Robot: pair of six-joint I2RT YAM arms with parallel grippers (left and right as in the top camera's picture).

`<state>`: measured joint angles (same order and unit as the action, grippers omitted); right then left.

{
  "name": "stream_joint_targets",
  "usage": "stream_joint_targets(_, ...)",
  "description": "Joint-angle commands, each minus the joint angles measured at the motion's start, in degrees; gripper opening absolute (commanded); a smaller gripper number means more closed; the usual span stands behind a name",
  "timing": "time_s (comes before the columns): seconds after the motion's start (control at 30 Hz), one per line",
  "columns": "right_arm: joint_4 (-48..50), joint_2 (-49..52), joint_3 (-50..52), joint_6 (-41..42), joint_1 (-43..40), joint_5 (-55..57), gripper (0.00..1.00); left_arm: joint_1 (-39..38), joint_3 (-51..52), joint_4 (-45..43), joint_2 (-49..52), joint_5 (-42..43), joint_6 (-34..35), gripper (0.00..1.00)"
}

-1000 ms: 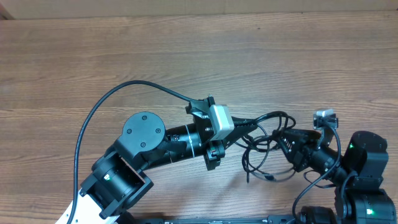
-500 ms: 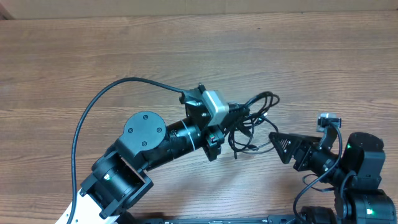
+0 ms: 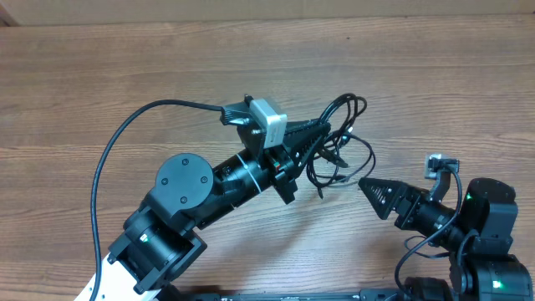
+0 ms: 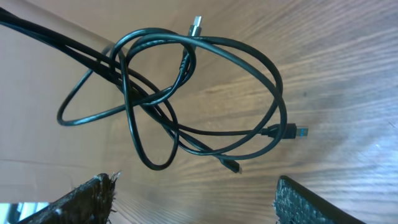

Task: Untangle cables
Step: 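Move the right gripper in and grasp a cable strand from the bundle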

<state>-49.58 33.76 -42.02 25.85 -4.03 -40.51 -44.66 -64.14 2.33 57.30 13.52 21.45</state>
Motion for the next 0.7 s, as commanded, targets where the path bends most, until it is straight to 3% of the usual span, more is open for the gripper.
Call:
stream_joint_targets(0.0,2.47,0.09,-1.07,4.46,-0.11,-0.74,0.81,-0.26,-1.70,-1.36,-0.33,-0.39,6.21,0.04)
stream_joint_targets(0.23,5.07,1.97,-1.07,4.85,-0.11,-0.74,0.80,-0.37,-1.70,-5.79,2.32,3.54,9.49,0.04)
stream_joint_targets(0.67,11.72,16.02,-1.07,4.79,-0.11,-5.70,0.75,-0.37,-1.70,-13.60,7.10,10.45,13.79,0.04)
